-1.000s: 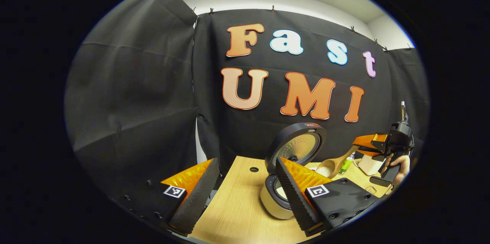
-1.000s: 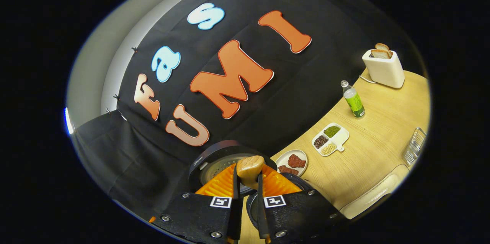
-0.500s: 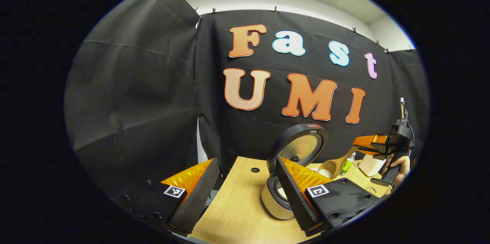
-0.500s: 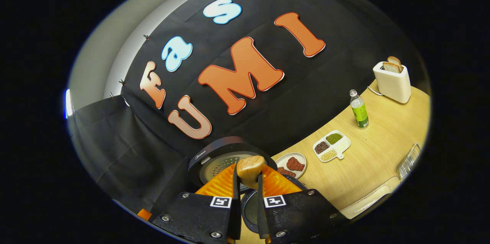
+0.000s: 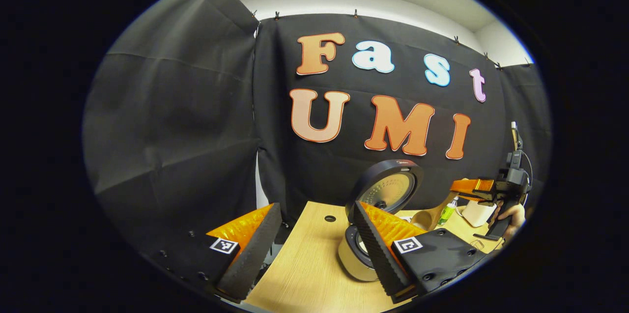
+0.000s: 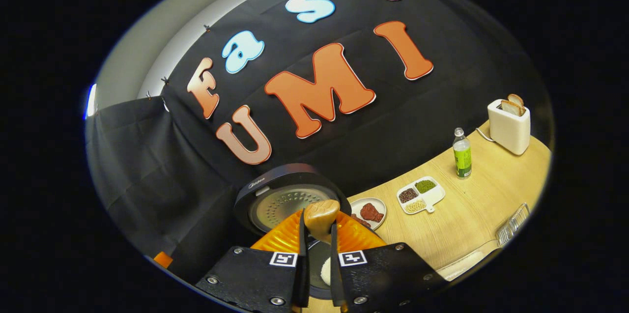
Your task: Close the left gripper, press the button to open the rice cooker; take a wooden spoon from the chopstick holder with the right hand, scoop a spoonful of rice and pour it into the rice cooker, then put the wooden spoon back into the chopstick holder.
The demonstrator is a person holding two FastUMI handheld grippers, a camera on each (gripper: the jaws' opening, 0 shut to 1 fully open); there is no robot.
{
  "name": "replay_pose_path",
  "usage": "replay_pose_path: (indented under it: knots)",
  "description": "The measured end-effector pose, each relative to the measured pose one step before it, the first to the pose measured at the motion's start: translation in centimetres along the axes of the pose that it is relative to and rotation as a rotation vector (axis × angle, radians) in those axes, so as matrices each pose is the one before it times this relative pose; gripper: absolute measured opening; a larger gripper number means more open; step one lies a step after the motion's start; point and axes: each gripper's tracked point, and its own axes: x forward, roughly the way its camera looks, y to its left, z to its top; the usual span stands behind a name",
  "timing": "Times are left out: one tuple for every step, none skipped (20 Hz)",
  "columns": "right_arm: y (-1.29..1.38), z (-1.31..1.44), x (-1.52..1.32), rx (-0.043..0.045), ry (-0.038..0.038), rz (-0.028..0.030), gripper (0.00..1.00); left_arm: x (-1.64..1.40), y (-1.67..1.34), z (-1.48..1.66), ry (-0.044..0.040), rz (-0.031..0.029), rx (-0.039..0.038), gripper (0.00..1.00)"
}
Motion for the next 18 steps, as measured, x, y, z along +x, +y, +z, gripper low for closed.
replay_pose_path:
  knots:
    - [0.225,-0.306,0.022,-0.01667,0.00206,0.00461,0.16,-0.010,0.023,-0.244,0.00339,0.00171,-0.00043,0.97]
    - [0.180,-0.173,0.077,-0.01799,0.00119,0.00413,0.16,-0.028,0.012,0.016,0.00083,-0.00011,-0.00043,0.97]
    - [0.087,-0.145,-0.041,-0.01965,0.00067,0.00281,0.16,-0.096,0.037,0.046,-0.00095,0.00097,0.00104,0.97]
    - [0.209,-0.048,0.079,-0.02258,0.00012,0.00395,0.16,-0.111,0.107,0.057,-0.00180,0.00115,0.00235,0.98]
    - [0.260,-0.085,0.162,-0.02192,-0.00108,0.00385,0.16,-0.177,0.068,0.068,-0.00273,0.00230,0.00262,0.98]
    - [0.260,-0.115,0.077,-0.02243,-0.00094,0.00563,0.16,0.005,0.058,0.191,-0.00181,0.00189,0.00157,0.97]
    - [0.240,-0.229,0.080,-0.02031,0.00042,0.00487,0.16,0.001,0.096,-0.047,-0.00233,0.00061,0.00035,0.97]
    - [0.238,0.003,-0.051,-0.01935,-0.00330,0.00399,0.16,-0.018,-0.034,-0.111,0.00183,0.00079,-0.00230,0.98]
    - [0.262,0.133,0.078,-0.02087,-0.00408,0.00458,0.16,-0.024,-0.022,-0.043,0.00153,-0.00117,-0.00228,0.98]
    - [0.225,0.077,0.023,-0.02048,-0.00417,0.00403,0.17,-0.004,-0.015,-0.120,0.00036,0.00074,-0.00093,0.97]
    - [0.289,0.065,0.006,-0.01910,-0.00331,0.00357,0.16,0.035,0.098,0.060,-0.00026,0.00216,0.00026,0.98]
    - [0.354,0.063,-0.051,-0.02030,-0.00081,0.00751,0.16,-0.005,-0.011,0.102,-0.00062,0.00108,-0.00039,0.97]
    - [0.237,-0.105,-0.011,-0.01979,-0.00060,0.00906,0.16,-0.056,0.008,0.002,-0.00071,0.00038,-0.00195,0.97]
    - [0.285,0.103,0.027,-0.01973,-0.00096,0.00887,0.16,0.027,-0.035,-0.090,-0.00022,0.00006,-0.00215,0.97]
    - [0.341,0.097,0.006,-0.02294,-0.00033,0.00663,0.16,0.024,0.028,0.133,-0.00066,0.00108,-0.00083,0.97]
    - [0.156,-0.032,0.002,-0.02512,-0.00084,0.00429,0.16,0.127,-0.003,-0.055,-0.00027,0.00184,0.00012,0.97]
    - [0.147,-0.078,-0.133,-0.02451,-0.00325,0.00052,0.16,-0.063,0.109,0.074,0.00057,0.00144,0.00009,0.97]
    - [-0.149,0.100,-0.086,-0.01446,-0.00672,-0.00885,0.16,-0.040,-0.028,-0.184,0.00027,0.00063,-0.00045,0.97]
